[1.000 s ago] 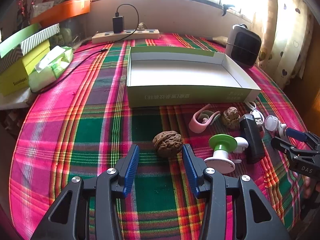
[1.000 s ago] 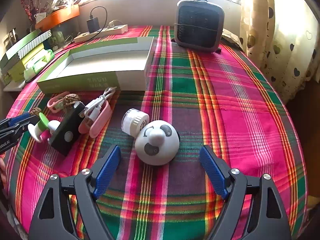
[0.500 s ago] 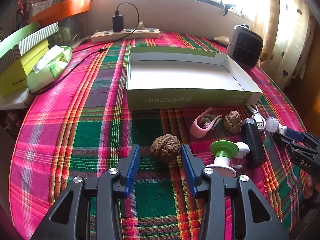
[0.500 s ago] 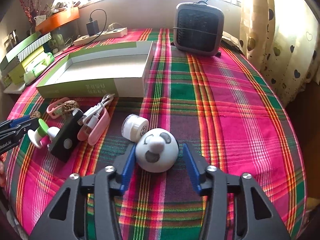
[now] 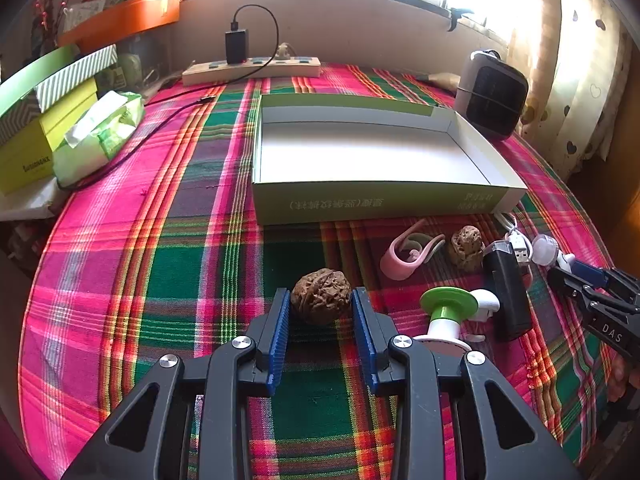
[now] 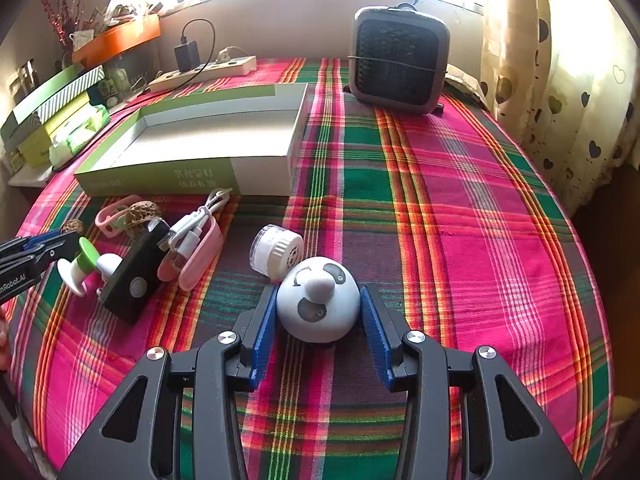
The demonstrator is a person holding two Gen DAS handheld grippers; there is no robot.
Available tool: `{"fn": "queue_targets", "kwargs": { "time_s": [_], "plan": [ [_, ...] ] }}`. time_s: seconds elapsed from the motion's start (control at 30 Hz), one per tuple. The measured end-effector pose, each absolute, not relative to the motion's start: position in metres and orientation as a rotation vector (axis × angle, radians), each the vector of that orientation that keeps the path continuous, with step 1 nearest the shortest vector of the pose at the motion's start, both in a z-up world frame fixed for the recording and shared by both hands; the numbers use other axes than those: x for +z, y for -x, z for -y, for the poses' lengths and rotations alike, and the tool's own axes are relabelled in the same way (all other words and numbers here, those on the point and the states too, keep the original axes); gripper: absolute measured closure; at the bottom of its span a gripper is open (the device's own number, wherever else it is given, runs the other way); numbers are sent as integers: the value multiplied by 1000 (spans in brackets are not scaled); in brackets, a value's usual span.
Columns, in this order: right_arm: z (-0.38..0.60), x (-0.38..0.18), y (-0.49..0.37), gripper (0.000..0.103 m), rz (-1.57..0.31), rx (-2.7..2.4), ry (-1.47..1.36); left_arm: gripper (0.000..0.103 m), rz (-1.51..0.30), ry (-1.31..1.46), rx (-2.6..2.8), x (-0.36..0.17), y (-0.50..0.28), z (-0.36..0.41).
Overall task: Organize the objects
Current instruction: 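Close the right gripper on the white round toy while the left gripper closes on the walnut, then carry the walnut and white toy into the box with both grippers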
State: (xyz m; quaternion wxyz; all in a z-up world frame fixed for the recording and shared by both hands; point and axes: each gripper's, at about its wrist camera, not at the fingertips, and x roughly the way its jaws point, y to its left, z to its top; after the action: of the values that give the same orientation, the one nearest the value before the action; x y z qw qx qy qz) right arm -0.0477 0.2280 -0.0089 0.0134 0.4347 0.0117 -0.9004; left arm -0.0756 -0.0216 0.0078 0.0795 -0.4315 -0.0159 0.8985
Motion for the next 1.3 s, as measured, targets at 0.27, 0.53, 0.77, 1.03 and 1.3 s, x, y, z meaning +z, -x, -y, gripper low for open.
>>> {"fn": "queue_targets", "kwargs": {
  "time_s": [0.27, 0.53, 0.77, 1.03, 1.3],
  "plan": [
    [-229, -3, 47, 60, -33, -2818, -1320, 74, 38, 1279, 2694, 11, 76, 20],
    [-228, 1, 46, 60, -27, -2826, -1301, 74, 22, 1275, 2708, 15, 75, 19],
    [-223, 12, 46, 60, -41, -2832, -1245, 74, 0, 1231, 2726, 24, 76, 16],
    [-210, 23, 57, 60, -70, -2815, -1194, 74, -22, 1186, 2729, 36, 85, 12],
    [-192, 35, 75, 60, -94, -2787, -1140, 74, -25, 1163, 2717, 43, 103, 6]
  ]
}}
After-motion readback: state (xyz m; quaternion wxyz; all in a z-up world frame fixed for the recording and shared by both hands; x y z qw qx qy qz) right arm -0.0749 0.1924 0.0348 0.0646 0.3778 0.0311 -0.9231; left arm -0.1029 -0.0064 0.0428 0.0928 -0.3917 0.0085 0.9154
